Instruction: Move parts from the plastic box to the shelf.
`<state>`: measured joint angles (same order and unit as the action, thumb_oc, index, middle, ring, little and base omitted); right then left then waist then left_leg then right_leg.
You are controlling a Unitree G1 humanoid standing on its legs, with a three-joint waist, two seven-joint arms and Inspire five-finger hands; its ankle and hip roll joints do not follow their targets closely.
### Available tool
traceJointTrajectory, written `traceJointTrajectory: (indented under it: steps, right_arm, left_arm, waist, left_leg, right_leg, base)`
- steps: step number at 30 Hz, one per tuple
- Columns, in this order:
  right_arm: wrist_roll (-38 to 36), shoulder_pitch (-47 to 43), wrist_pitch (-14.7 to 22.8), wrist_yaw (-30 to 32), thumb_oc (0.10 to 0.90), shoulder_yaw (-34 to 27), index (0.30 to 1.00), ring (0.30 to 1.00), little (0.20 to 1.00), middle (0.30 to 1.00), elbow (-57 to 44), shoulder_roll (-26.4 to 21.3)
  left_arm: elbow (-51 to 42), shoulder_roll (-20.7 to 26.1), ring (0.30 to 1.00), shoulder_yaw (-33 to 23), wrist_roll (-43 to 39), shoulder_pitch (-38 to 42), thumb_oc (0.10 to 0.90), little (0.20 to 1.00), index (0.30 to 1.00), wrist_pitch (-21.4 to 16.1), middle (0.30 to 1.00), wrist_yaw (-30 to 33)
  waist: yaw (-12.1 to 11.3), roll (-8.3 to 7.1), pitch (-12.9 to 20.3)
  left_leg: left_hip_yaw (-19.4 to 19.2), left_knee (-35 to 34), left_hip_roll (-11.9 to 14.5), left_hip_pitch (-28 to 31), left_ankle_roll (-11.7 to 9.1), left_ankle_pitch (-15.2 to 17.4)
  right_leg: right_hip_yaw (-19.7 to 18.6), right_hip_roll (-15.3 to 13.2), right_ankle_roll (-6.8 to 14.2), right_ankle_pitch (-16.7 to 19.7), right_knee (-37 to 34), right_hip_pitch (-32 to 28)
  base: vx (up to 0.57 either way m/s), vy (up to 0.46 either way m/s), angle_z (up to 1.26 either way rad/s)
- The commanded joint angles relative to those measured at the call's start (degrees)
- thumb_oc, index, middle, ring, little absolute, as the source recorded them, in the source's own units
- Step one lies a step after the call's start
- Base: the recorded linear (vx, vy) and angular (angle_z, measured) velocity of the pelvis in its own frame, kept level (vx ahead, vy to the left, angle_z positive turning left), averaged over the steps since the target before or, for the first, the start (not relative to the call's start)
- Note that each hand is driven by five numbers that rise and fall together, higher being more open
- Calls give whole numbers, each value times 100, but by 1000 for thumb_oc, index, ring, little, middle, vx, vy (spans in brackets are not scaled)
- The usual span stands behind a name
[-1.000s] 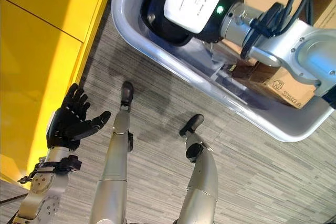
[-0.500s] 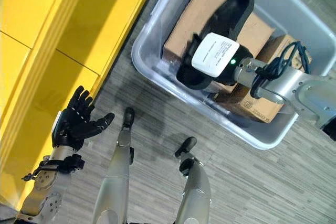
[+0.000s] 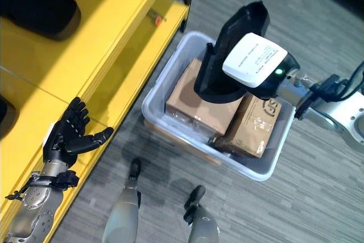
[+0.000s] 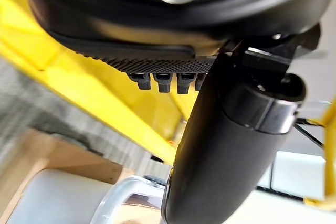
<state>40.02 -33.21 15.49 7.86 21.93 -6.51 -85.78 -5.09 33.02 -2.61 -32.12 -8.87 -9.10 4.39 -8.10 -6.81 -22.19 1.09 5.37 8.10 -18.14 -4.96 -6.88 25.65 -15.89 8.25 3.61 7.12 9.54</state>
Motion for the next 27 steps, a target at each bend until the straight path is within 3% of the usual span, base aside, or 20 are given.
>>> traceJointTrajectory:
  steps: [1, 3, 7, 14, 15, 21, 27]
  right_arm:
    - [-603, 116, -160, 385, 400, -820, 300, 300, 300, 300, 98, 405]
    - [-865, 483, -109, 339, 400, -1220, 300, 300, 300, 300, 72, 653]
    - [-1286, 618, -61, 290, 400, -1448, 300, 300, 300, 300, 48, 968]
    - [-1668, 310, -29, 196, 400, -1149, 300, 300, 300, 300, 171, 1317]
    - [-1705, 128, -13, 211, 400, -972, 300, 300, 300, 300, 244, 1397]
    - [-1890, -144, 21, 228, 400, -666, 300, 300, 300, 300, 359, 1602]
    - [-2045, -289, 52, 236, 400, -460, 300, 300, 300, 300, 418, 1787]
  left_arm:
    - [-461, 303, 1000, -46, 643, -143, 900, 1000, 1000, -480, 1000, -143]
    - [-546, 324, 1000, -71, 811, -158, 900, 1000, 1000, -510, 1000, -171]
    - [-710, 422, 1000, -139, 1288, -84, 900, 1000, 1000, -618, 1000, -50]
    - [-950, 436, 1000, -145, 2375, 216, 900, 1000, 1000, -803, 1000, 449]
    - [-1041, 533, 1000, -128, 2903, 361, 900, 1000, 1000, -840, 1000, 705]
    - [-1157, 715, 1000, -26, 4186, 761, 900, 1000, 1000, -832, 1000, 1325]
    - [-1193, 803, 1000, 200, 4752, 1098, 900, 1000, 1000, -831, 1000, 1537]
  waist:
    - [105, -137, 1116]
    - [114, -141, 1299]
    - [174, -108, 1547]
    - [325, -22, 1853]
    - [363, -18, 1906]
    - [500, 13, 2014]
    - [592, 18, 2057]
  left_leg:
    - [-502, -677, 437, 706, -108, 103]
    - [-669, -960, 469, 987, -154, 17]
    - [-861, -1037, 525, 1184, -217, 37]
    - [-1166, -1037, 623, 1438, -309, 111]
    - [-1249, -1037, 660, 1519, -332, 129]
    - [-1359, -1037, 731, 1689, -367, 181]
    - [-1410, -1037, 766, 1778, -377, 211]
  right_leg:
    - [-71, 270, 304, -451, -91, -845]
    - [-121, 300, 350, -357, -291, -1037]
    - [-202, 292, 410, -202, -546, -1218]
    - [-375, 265, 432, -61, -874, -1435]
    - [-407, 261, 435, -52, -942, -1488]
    - [-496, 284, 412, -65, -1006, -1581]
    - [-544, 293, 392, -88, -998, -1632]
  base:
    - [66, 3, -28]
    - [44, 19, -44]
    - [-3, 19, -34]
    - [-11, 6, -25]
    - [-16, -10, -31]
    - [-5, -7, -15]
    - [3, -1, -3]
